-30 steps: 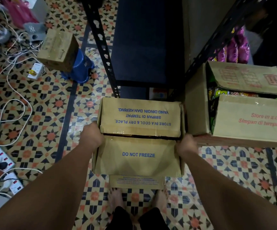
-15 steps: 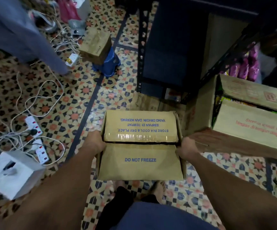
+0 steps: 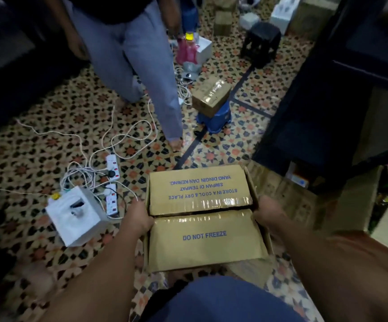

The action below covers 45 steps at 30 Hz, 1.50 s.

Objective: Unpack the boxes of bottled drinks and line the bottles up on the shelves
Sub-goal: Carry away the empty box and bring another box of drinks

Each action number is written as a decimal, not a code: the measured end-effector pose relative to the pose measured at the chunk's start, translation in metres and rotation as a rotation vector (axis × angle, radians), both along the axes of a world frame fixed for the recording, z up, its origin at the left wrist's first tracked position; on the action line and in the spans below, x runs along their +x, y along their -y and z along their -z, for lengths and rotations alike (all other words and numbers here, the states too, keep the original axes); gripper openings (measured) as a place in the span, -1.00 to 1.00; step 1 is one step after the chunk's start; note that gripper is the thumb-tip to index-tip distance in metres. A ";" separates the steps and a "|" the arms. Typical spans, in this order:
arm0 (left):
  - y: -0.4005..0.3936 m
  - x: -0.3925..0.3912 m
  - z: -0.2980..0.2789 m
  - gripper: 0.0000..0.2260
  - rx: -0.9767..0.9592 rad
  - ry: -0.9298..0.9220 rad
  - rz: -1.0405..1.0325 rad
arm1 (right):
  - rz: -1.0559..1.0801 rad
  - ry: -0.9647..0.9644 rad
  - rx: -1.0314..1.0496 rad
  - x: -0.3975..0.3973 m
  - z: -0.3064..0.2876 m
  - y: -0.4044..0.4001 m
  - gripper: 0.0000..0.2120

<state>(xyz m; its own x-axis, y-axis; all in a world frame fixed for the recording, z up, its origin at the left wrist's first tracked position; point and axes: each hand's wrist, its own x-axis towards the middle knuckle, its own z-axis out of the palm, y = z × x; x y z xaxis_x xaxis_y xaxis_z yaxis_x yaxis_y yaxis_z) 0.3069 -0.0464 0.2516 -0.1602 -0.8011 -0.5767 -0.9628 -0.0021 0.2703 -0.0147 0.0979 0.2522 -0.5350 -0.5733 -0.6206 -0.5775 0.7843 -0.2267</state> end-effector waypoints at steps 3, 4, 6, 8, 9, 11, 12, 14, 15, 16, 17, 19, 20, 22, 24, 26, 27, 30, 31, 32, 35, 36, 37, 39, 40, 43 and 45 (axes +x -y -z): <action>0.020 0.014 -0.006 -0.88 -0.004 0.006 -0.015 | -0.002 -0.008 -0.022 0.010 0.001 0.028 -0.81; 0.029 0.018 -0.007 -0.87 -0.008 0.011 -0.011 | -0.011 -0.015 -0.016 0.012 0.001 0.038 -0.83; 0.048 0.022 -0.011 -0.88 -0.023 0.003 -0.018 | -0.012 -0.025 -0.026 0.016 0.003 0.057 -0.87; 0.074 0.022 -0.012 -0.89 -0.042 0.005 -0.013 | -0.008 -0.036 -0.052 0.016 0.001 0.079 -0.89; 0.088 0.019 -0.012 -0.88 -0.050 0.018 -0.008 | -0.001 -0.035 -0.059 0.015 0.001 0.091 -0.91; 0.117 0.011 -0.011 -0.83 -0.063 0.041 0.017 | 0.003 -0.030 -0.059 0.009 0.004 0.114 -0.95; 0.132 0.006 -0.011 -0.79 -0.063 0.055 0.033 | -0.009 -0.039 -0.055 0.005 0.006 0.125 -0.94; 0.166 -0.008 -0.006 -0.74 -0.060 0.074 0.037 | 0.006 -0.047 -0.051 -0.007 0.011 0.151 -0.90; 0.183 -0.016 -0.002 -0.73 -0.060 0.081 0.044 | 0.015 -0.042 -0.049 -0.011 0.015 0.163 -0.86; 0.198 -0.023 -0.002 -0.75 -0.048 0.069 0.052 | 0.021 -0.030 -0.043 -0.014 0.017 0.173 -0.81; 0.213 -0.033 0.000 -0.81 -0.031 0.044 0.056 | 0.037 -0.019 -0.048 -0.020 0.020 0.183 -0.80; 0.255 -0.053 0.011 -0.91 -0.008 0.003 0.081 | 0.106 -0.002 -0.037 -0.038 0.033 0.213 -0.87; 0.264 -0.058 0.012 -0.80 -0.006 -0.006 0.099 | 0.113 -0.004 -0.037 -0.040 0.032 0.219 -0.91; 0.285 -0.075 0.010 -0.80 -0.008 -0.004 0.134 | 0.147 -0.011 -0.036 -0.053 0.035 0.236 -0.93; 0.310 -0.099 0.004 -0.96 -0.004 0.049 0.168 | 0.164 -0.019 -0.025 -0.069 0.035 0.257 -0.79; 0.341 -0.123 0.005 -0.80 -0.008 0.055 0.189 | 0.205 -0.019 -0.016 -0.084 0.034 0.277 -0.70; 0.359 -0.136 0.006 -0.75 0.000 0.040 0.207 | 0.232 -0.018 -0.013 -0.093 0.033 0.288 -0.70; 0.407 -0.180 0.001 -0.84 0.006 0.020 0.274 | 0.318 0.004 -0.009 -0.121 0.034 0.315 -0.74; 0.423 -0.195 0.002 -0.85 0.010 -0.007 0.279 | 0.346 0.015 -0.012 -0.130 0.033 0.323 -0.80; 0.438 -0.210 -0.001 -0.84 0.008 -0.006 0.320 | 0.361 0.017 -0.015 -0.140 0.035 0.330 -0.91; 0.485 -0.257 -0.001 -0.77 0.007 -0.059 0.399 | 0.453 0.014 -0.040 -0.173 0.056 0.348 -0.87; 0.503 -0.272 0.000 -0.74 0.007 -0.077 0.449 | 0.487 -0.005 -0.041 -0.177 0.054 0.357 -0.89; 0.518 -0.285 0.000 -0.75 0.019 -0.088 0.479 | 0.519 -0.020 -0.030 -0.178 0.043 0.366 -0.94; 0.557 -0.327 -0.001 -0.85 0.026 -0.081 0.583 | 0.647 -0.034 -0.025 -0.184 0.029 0.384 -0.97; 0.562 -0.333 -0.002 -0.89 0.030 -0.074 0.611 | 0.663 -0.035 -0.016 -0.182 0.025 0.386 -0.95; 0.591 -0.393 -0.011 -0.92 0.004 -0.059 0.835 | 0.839 -0.033 -0.034 -0.183 0.021 0.394 -0.96; 0.602 -0.436 -0.013 -0.91 0.010 -0.032 0.959 | 0.930 -0.032 -0.013 -0.175 0.022 0.398 -0.94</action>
